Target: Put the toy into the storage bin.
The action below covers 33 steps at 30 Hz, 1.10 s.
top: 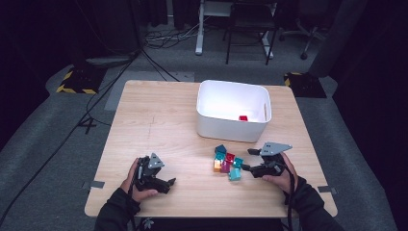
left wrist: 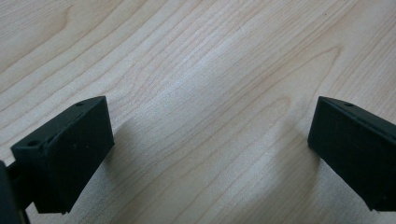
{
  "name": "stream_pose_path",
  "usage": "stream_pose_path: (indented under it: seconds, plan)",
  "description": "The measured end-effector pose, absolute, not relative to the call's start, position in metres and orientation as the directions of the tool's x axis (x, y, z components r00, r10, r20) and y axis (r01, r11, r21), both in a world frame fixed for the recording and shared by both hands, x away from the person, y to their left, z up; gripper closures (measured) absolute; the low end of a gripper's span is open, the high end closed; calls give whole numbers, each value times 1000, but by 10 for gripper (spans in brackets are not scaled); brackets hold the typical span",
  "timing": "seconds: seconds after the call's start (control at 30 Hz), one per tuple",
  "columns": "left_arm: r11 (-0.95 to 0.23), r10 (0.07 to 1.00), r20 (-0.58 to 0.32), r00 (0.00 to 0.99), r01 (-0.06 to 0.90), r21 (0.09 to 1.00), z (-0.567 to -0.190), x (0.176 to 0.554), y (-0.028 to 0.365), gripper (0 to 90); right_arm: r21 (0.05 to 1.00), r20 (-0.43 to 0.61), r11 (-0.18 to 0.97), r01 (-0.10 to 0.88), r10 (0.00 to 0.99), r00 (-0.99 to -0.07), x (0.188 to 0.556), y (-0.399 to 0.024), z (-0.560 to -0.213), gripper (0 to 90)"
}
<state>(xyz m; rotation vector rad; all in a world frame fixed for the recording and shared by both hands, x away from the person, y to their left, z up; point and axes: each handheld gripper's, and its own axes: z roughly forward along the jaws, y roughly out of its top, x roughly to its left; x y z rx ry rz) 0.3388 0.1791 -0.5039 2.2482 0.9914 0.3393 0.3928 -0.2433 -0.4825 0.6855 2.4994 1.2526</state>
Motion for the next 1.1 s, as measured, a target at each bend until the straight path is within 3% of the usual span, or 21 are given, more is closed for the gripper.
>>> stream_pose_path:
  seconds: [0.7,0.8,0.93,1.1]
  plan:
    - [-504,732,-23,681,564,653,-504,339,179,4,754,-41,585,298,495,-868,398,-223,-502,369]
    - [-504,732,-24,681,565,654,-504,339,179,4,763,-31,572,300,496,-868,398,-219,-502,417]
    - [-504,732,-23,681,565,653,-504,339,179,4,771,-19,553,314,514,-858,396,-220,-502,577]
    - [-505,731,-24,682,564,653,-504,339,179,5,768,-35,566,300,505,-863,395,-223,-502,591]
